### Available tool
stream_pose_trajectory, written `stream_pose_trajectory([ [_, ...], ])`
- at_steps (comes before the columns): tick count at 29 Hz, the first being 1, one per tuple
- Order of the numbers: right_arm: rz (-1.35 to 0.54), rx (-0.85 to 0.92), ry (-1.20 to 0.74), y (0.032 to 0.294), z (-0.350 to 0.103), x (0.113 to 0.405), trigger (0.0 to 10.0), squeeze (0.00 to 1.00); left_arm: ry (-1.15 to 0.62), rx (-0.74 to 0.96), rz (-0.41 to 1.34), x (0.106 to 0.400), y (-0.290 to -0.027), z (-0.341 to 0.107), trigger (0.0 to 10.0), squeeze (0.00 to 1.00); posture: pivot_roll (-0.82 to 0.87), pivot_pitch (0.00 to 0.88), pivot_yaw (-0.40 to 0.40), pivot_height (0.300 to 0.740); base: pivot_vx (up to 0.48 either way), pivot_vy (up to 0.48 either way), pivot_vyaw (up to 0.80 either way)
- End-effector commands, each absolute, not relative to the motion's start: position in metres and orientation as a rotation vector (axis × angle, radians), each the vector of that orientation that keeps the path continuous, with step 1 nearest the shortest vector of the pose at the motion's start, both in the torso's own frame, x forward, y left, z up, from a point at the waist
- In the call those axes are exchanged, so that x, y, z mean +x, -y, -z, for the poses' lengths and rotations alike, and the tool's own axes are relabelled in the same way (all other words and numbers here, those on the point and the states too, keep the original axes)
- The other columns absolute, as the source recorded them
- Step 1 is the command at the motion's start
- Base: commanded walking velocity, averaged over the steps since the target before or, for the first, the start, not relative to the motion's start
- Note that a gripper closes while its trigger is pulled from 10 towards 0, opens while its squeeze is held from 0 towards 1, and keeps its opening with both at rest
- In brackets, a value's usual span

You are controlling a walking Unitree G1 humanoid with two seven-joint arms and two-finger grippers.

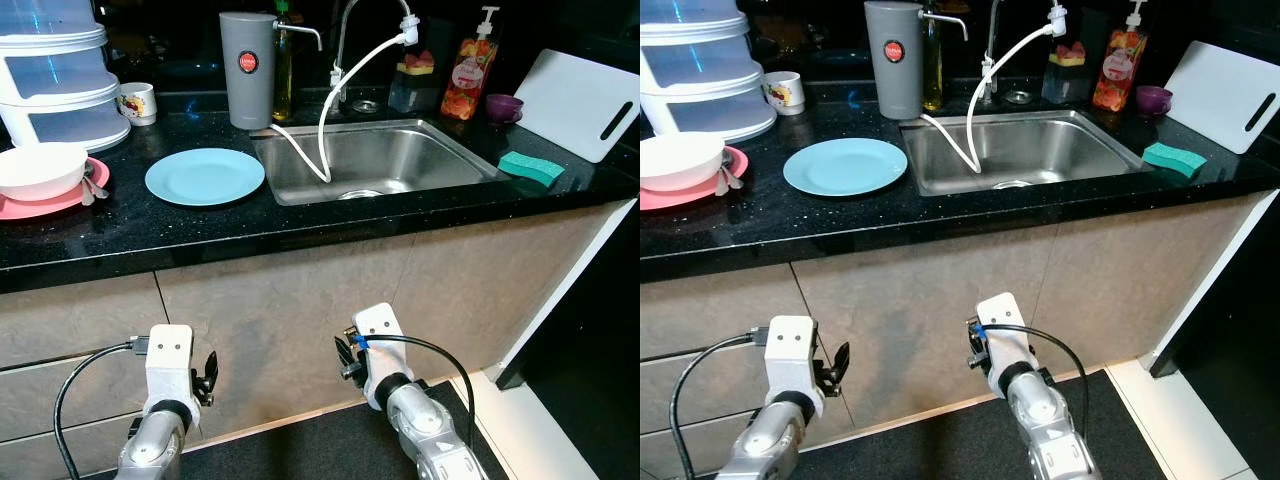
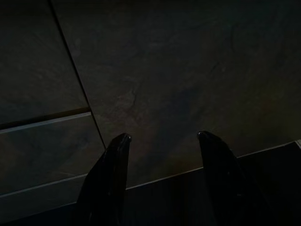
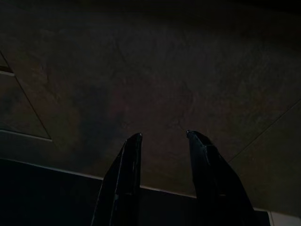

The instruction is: Kitchen organization

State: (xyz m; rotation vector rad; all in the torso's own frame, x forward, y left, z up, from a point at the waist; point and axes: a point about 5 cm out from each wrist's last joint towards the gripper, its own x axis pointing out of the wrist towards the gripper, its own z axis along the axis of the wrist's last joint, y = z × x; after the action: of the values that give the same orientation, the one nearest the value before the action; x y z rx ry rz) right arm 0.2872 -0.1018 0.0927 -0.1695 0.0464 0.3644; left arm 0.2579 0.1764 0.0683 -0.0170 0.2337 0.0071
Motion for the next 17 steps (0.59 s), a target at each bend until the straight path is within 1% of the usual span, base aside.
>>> stream_pose_trajectory([
  [1,-0.359,-0.171,-0.056,0.1046,-0.0936,0.2868,10.0,0.00,-0.244,-0.022,-0.008,0.2556,-0.1750,-0.0673,10.0,0.00,-0.05,0.052,-0.016,0.740,0.000,0.000,0.00],
  [9,-0.362,-0.170,-0.055,0.1045,-0.0946,0.2849,10.0,0.00,-0.252,-0.046,-0.035,0.2527,-0.1780,-0.0667,10.0,0.00,-0.05,0.075,-0.017,0.740,0.000,0.000,0.00],
  [17,-0.360,-0.170,-0.054,0.1041,-0.0963,0.2859,10.0,0.00,-0.258,-0.033,-0.018,0.2542,-0.1768,-0.0672,10.0,0.00,-0.05,0.087,-0.006,0.740,0.000,0.000,0.00],
])
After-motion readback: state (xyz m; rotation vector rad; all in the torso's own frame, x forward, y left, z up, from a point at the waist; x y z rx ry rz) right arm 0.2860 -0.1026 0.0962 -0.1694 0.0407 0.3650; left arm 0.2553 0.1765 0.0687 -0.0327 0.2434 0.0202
